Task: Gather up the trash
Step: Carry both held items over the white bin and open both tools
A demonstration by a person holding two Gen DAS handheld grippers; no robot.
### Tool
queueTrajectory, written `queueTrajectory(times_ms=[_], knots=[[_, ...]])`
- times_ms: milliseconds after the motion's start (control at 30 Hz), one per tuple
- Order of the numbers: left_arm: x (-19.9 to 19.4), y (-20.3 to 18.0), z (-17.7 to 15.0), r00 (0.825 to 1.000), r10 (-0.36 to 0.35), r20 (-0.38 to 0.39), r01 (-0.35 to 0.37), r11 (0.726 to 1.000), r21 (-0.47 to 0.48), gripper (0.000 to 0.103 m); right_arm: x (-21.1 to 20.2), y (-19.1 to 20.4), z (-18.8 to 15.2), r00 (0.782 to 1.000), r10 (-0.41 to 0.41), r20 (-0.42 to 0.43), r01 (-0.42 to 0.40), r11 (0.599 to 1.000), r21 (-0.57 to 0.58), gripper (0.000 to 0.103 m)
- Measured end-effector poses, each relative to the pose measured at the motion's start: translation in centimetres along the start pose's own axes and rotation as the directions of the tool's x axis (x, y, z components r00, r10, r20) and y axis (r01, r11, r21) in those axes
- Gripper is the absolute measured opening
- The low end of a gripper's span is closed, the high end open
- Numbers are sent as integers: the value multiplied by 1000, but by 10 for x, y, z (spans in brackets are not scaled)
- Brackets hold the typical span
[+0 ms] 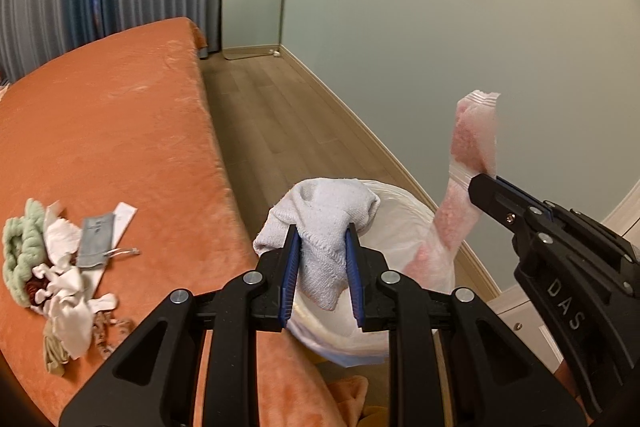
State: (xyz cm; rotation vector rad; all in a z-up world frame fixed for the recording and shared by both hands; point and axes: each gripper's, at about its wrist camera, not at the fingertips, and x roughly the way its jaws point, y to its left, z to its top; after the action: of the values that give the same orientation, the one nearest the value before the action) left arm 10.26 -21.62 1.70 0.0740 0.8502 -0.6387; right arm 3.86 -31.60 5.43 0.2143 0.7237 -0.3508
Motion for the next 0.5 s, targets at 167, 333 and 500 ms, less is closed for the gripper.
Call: queueTrajectory(times_ms=[167, 333, 500], knots=[[13, -11, 5, 999, -34, -7, 34, 999, 1, 23, 10, -20, 0, 1000, -6, -16, 6, 999, 34, 1], [18, -14, 8, 1000, -30, 5, 30, 1000, -10, 39, 14, -32, 0, 999, -37, -15, 37, 997, 63, 17], [14, -10, 5, 1000, 1, 18, 0, 1000, -17, 52, 12, -36, -4, 999, -40, -7, 41, 995, 87, 36]])
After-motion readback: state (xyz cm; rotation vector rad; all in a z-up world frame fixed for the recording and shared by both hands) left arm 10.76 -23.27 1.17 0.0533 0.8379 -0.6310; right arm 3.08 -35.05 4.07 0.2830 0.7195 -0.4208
